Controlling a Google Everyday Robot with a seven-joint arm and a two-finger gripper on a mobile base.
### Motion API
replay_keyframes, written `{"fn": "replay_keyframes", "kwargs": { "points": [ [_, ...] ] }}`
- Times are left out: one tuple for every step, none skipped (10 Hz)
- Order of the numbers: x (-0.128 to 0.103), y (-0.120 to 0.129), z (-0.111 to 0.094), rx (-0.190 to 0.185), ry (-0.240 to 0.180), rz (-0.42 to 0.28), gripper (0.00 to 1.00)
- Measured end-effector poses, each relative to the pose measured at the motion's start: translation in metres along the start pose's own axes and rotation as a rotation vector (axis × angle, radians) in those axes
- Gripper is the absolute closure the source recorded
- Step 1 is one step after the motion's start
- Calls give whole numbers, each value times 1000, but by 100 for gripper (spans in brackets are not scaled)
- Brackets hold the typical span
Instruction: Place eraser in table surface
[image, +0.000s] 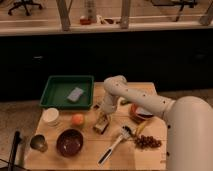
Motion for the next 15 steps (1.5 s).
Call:
{"fn": "replay_keyframes", "kwargs": {
  "points": [
    [0,0,0,-1,-1,2,83],
    [0,0,0,-2,-3,3,73],
    [-1,0,0,-4,-4,4,63],
    [-2,0,1,-7,-4,4,53],
    [-2,-1,1,-8,-4,4,44],
    [-3,-2,1,-12,-4,2,31],
    [-4,-2,1,-13,-4,1,24],
    [-4,-2,1,-16,-5,0,20],
    [-4,-2,0,-18,-5,-2,20],
    [-4,-2,0,-23,-5,-5,20],
    [-4,-3,-1,-27,-4,-8,20],
    [-5,-4,-2,-31,-5,-11,20],
    [-5,-4,-2,-34,-7,-12,20],
    [-4,-3,-3,-36,-8,-13,20],
    [-4,-3,-4,-39,-9,-14,20]
  ]
}}
